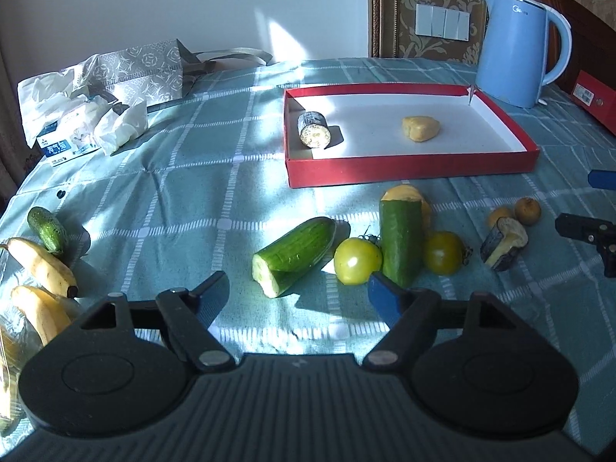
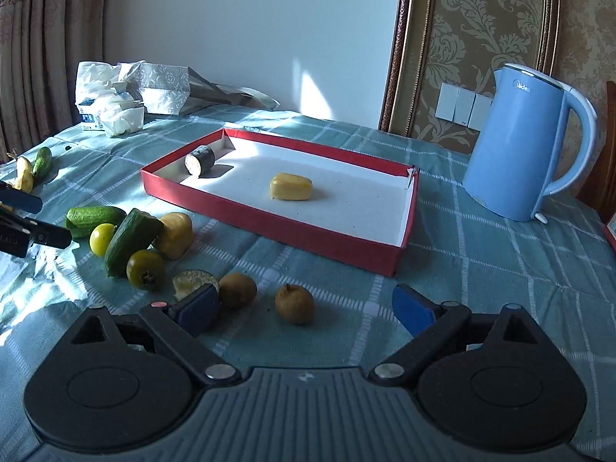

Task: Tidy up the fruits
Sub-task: 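Withdraw right tool from box while left tool moves to green cucumber half, then grasp green cucumber half with left tool while right tool approaches round eggplant slice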

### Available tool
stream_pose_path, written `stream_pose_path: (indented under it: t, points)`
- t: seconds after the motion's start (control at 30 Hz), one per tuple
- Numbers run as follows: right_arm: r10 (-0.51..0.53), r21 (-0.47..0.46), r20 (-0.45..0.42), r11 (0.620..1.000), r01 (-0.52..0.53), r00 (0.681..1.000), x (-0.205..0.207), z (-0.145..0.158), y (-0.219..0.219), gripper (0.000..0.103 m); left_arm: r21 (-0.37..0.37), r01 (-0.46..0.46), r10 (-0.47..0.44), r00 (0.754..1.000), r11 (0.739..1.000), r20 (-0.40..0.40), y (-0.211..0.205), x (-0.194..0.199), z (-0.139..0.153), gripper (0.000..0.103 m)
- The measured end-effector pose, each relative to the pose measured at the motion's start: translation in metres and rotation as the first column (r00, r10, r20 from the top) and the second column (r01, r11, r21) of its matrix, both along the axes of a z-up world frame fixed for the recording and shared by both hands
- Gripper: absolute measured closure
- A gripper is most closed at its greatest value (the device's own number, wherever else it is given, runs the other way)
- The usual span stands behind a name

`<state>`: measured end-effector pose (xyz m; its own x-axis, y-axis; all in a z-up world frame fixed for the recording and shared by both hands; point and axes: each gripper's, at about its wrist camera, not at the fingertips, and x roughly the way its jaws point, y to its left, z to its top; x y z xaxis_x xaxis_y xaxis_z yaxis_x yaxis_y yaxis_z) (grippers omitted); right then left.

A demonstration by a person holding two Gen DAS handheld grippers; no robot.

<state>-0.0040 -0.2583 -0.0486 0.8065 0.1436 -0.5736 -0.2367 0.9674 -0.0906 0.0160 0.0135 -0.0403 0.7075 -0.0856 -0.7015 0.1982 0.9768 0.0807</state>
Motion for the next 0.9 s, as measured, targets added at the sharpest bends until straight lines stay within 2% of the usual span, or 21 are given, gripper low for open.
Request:
stream_pose_path:
  t: [0.27, 0.63, 0.67, 0.9]
  points:
    - [-0.090, 0.004, -0.043, 0.996, 0.091, 0.995, -0.028, -0.010, -0.012, 0.005, 0.076, 0.158, -0.158, 0.987, 0.984, -0.012, 0.000, 0.022, -0.011, 0.025]
    - [-0.147, -0.007, -0.052, 0.989, 0.147, 0.988, -0.034, -0.010, -0.013, 0.005, 0.000, 0.254, -0.253, 0.964, 0.967, -0.079, 0.032, 0.055, -0.018, 0.028]
    - [-0.148, -0.009, -0.052, 0.989, 0.147, 0.988, -0.035, -0.010, -0.013, 0.005, -0.001, 0.260, -0.259, 0.962, 0.966, -0.083, 0.034, 0.058, -0.019, 0.030]
    - [-0.165, -0.016, -0.063, 0.986, 0.164, 0.984, -0.035, -0.012, -0.010, 0.005, 0.035, 0.330, -0.326, 0.941, 0.943, -0.086, 0.030, 0.060, -0.027, 0.032]
